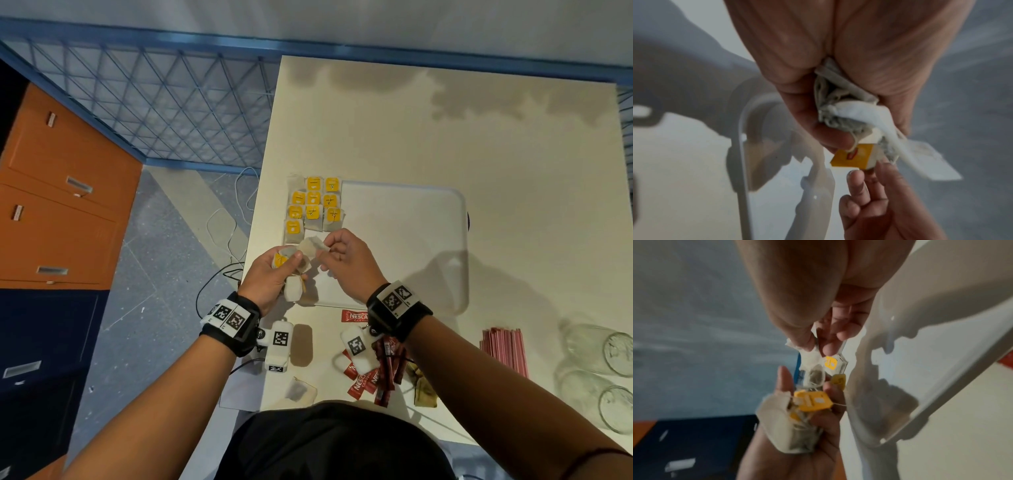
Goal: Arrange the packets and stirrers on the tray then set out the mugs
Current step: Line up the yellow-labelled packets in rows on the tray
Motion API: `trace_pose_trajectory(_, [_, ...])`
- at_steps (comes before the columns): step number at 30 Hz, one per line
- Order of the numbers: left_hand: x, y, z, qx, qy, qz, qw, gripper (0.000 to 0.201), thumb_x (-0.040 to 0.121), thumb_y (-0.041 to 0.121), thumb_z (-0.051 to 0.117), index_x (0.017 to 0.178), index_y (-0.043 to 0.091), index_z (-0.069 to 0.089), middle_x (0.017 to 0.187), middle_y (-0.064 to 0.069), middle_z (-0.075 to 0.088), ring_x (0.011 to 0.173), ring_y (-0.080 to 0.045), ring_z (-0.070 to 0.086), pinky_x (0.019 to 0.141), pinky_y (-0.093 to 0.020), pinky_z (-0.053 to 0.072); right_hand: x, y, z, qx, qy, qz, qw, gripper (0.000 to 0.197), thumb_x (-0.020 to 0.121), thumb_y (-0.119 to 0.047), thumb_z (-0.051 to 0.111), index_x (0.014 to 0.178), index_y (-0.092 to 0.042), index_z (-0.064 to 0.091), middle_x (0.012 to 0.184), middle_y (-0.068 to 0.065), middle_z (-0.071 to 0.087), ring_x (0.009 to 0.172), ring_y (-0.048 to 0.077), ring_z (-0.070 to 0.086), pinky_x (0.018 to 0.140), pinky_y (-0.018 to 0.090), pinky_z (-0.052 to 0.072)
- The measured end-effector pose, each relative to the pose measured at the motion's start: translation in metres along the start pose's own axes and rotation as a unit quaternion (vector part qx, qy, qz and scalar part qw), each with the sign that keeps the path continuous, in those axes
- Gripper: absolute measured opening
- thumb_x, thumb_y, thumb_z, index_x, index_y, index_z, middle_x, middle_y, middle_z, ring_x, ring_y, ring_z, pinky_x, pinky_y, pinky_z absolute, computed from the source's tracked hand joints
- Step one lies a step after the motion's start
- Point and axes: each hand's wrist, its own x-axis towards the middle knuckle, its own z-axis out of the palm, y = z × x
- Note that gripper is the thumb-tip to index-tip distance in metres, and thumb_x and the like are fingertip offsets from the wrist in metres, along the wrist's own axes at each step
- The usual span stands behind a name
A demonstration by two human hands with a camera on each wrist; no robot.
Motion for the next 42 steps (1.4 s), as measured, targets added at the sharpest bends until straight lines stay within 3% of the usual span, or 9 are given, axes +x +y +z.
trace_pose_trajectory(4, [0.000, 0.004, 0.001, -0.016, 0.006, -0.002, 1.000, 0.050, 0.087, 0.037, 0.066, 0.118, -0.002, 0.061, 0.081, -0.009, 0.070, 0.068, -0.026, 0.067, 0.060, -0.033, 0.056, -0.002, 0.011, 0.001, -0.119, -0.019, -0.048, 0.992, 0.012, 0.087, -0.031, 0.068, 0.090, -0.038, 0.059, 0.088, -0.006, 0.069, 0.074, 0.011, 0.062, 0.079, 0.044, 0.057])
trace_pose_trajectory(7, [-0.001, 0.007, 0.001, -0.025, 0.001, -0.007, 1.000, 0.033, 0.092, 0.017, 0.067, 0.120, 0.000, 0.061, 0.089, -0.012, 0.072, 0.072, -0.024, 0.069, 0.058, -0.030, 0.056, -0.006, 0.016, 0.001, -0.154, -0.050, -0.084, 0.983, 0.016, 0.087, -0.024, 0.066, 0.091, -0.038, 0.060, 0.097, -0.019, 0.066, 0.082, 0.008, 0.062, 0.083, 0.046, 0.055])
trace_pose_trajectory(11, [0.002, 0.005, -0.003, -0.022, 0.006, -0.016, 1.000, 0.036, 0.090, 0.001, 0.068, 0.125, 0.003, 0.060, 0.109, -0.022, 0.071, 0.091, -0.032, 0.069, 0.079, -0.040, 0.059, -0.008, 0.021, -0.001, -0.180, -0.084, -0.122, 0.972, 0.022, 0.088, -0.018, 0.067, 0.092, -0.039, 0.062, 0.099, -0.015, 0.065, 0.088, 0.011, 0.062, 0.082, 0.042, 0.055])
trace_pose_trajectory(19, [0.004, 0.002, -0.005, -0.006, 0.015, -0.010, 1.000, 0.031, 0.090, -0.006, 0.066, 0.116, 0.010, 0.064, 0.111, -0.022, 0.071, 0.099, -0.035, 0.067, 0.093, -0.048, 0.053, -0.007, 0.021, -0.004, -0.179, -0.105, -0.102, 0.973, 0.020, 0.086, -0.022, 0.063, 0.091, -0.041, 0.065, 0.091, -0.020, 0.067, 0.086, 0.005, 0.062, 0.080, 0.031, 0.053])
trace_pose_trajectory(24, [0.004, 0.005, -0.005, 0.019, 0.019, 0.001, 1.000, 0.032, 0.083, 0.001, 0.075, 0.111, 0.015, 0.068, 0.102, -0.016, 0.073, 0.090, -0.031, 0.067, 0.079, -0.042, 0.055, -0.002, 0.018, -0.005, -0.066, -0.080, -0.002, 0.995, 0.016, 0.081, -0.041, 0.060, 0.094, -0.036, 0.065, 0.082, -0.014, 0.068, 0.074, 0.009, 0.063, 0.077, 0.040, 0.053])
trace_pose_trajectory(27, [0.004, 0.007, -0.005, 0.038, 0.012, 0.003, 0.999, 0.032, 0.082, 0.002, 0.077, 0.109, 0.017, 0.069, 0.098, -0.013, 0.073, 0.083, -0.028, 0.066, 0.077, -0.040, 0.054, -0.001, 0.011, -0.006, -0.015, -0.099, 0.033, 0.994, 0.024, 0.091, -0.052, 0.059, 0.105, -0.035, 0.068, 0.077, -0.012, 0.070, 0.072, 0.007, 0.066, 0.071, 0.031, 0.048])
trace_pose_trajectory(32, [0.004, 0.008, -0.004, 0.045, 0.013, -0.004, 0.999, 0.032, 0.085, -0.002, 0.074, 0.112, 0.015, 0.068, 0.105, -0.017, 0.072, 0.091, -0.031, 0.067, 0.088, -0.051, 0.053, 0.003, 0.018, -0.003, -0.058, -0.129, 0.009, 0.990, 0.012, 0.096, -0.027, 0.071, 0.103, -0.019, 0.075, 0.079, -0.006, 0.073, 0.070, 0.009, 0.066, 0.071, 0.039, 0.055])
trace_pose_trajectory(38, [0.004, 0.009, -0.008, 0.018, 0.049, -0.010, 0.999, 0.030, 0.088, -0.003, 0.067, 0.116, 0.006, 0.064, 0.101, -0.020, 0.072, 0.084, -0.034, 0.069, 0.077, -0.042, 0.058, 0.021, 0.032, 0.002, -0.113, -0.036, 0.018, 0.993, 0.027, 0.080, -0.055, 0.068, 0.089, -0.029, 0.071, 0.078, -0.007, 0.072, 0.072, 0.016, 0.067, 0.078, 0.050, 0.059])
trace_pose_trajectory(42, [0.003, 0.010, -0.014, 0.003, 0.073, -0.009, 0.997, 0.023, 0.092, 0.000, 0.063, 0.112, 0.009, 0.067, 0.106, -0.019, 0.073, 0.091, -0.032, 0.070, 0.076, -0.034, 0.057, 0.035, 0.032, 0.002, -0.168, 0.019, 0.014, 0.985, 0.019, 0.088, -0.044, 0.068, 0.080, -0.027, 0.068, 0.074, -0.010, 0.068, 0.078, 0.020, 0.065, 0.080, 0.046, 0.056])
